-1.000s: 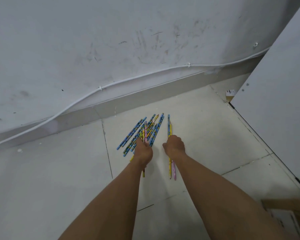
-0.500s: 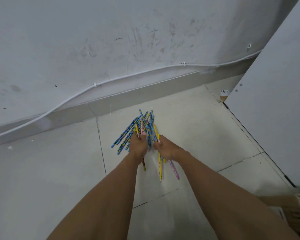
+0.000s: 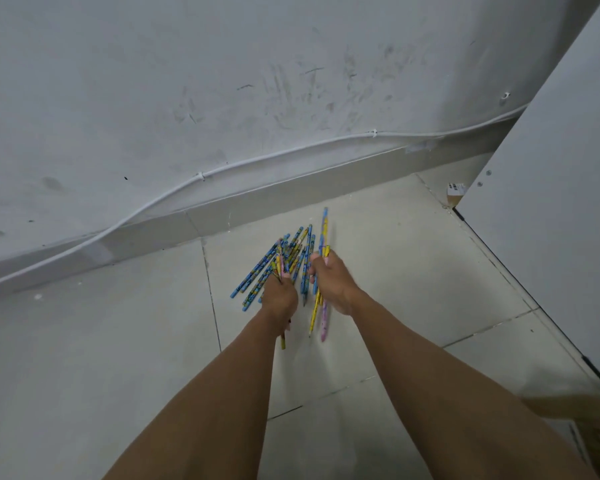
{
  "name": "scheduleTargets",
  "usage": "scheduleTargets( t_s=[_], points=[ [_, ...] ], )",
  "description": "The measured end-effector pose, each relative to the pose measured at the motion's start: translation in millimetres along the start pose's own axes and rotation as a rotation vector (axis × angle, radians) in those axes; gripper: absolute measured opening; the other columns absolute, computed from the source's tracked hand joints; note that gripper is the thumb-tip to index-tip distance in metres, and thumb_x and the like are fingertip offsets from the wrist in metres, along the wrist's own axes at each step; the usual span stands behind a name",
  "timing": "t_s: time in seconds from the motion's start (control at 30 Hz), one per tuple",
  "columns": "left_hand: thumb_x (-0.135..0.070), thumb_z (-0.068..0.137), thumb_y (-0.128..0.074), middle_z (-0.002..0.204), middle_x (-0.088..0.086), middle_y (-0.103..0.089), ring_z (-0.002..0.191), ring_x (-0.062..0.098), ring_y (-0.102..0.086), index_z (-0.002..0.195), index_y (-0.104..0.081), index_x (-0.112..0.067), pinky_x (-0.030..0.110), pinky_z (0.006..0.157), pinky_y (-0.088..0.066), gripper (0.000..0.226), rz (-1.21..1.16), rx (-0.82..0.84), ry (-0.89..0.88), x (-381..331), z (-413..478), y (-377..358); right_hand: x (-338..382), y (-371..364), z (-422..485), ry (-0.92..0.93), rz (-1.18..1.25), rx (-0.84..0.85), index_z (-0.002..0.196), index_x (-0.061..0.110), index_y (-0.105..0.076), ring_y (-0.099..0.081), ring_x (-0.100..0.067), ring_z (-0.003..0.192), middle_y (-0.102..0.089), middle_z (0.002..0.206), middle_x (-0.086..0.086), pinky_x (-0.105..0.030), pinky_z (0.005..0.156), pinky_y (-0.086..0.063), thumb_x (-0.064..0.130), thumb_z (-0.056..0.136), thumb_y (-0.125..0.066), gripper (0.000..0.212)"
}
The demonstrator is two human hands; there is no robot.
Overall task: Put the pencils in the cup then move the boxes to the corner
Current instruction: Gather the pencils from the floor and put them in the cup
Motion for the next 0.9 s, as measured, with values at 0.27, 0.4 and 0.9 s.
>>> scheduleTargets(
  t_s=[0.27,0.4,0.9],
  points=[
    [-0.034,0.103,-0.029,0.098,0.014,-0.055,0.082,0.025,-0.056,0.109,-0.042,-0.011,0.039,0.063,-0.056,0.028,-0.077,0.087,-0.051,0,-11,-13,-3,0,10,-0.170,0.437,-0.203,0.102,0.010,-0.038,-0.047,-0.016,0.059,-0.044,0.071,-0.004,-0.029,0.053,-0.043,0.030,0.104,-0.037,0.020],
    [-0.034,0.103,-0.029,0.095,0.016,-0.054,0.076,0.025,-0.051,0.112,-0.041,-0.008,0.030,0.051,-0.046,0.030,-0.072,0.125,-0.067,-4,-12,-17,0,-8,4,-0.199,0.516,-0.179,0.099,0.009,-0.039,-0.042,-0.018,0.050,-0.043,0.069,-0.008,-0.021,0.040,-0.045,0.028,0.104,-0.038,0.020],
    [-0.026,0.096,-0.052,0.105,0.015,-0.061,0.095,0.033,-0.058,0.110,-0.051,-0.002,0.033,0.071,-0.042,0.028,0.256,-0.184,-0.193,-3,33,52,-6,-11,25,-0.227,-0.333,-0.194,0.132,0.003,-0.041,-0.054,-0.034,0.117,-0.051,0.132,-0.017,-0.034,0.083,-0.044,0.037,0.095,-0.057,0.053]
  ],
)
Point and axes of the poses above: each hand's wrist, its own z-axis towards the middle knuckle, its own y-axis out of the back of the hand, x = y × z, the point moved 5 cm from there along z, towards the middle knuckle
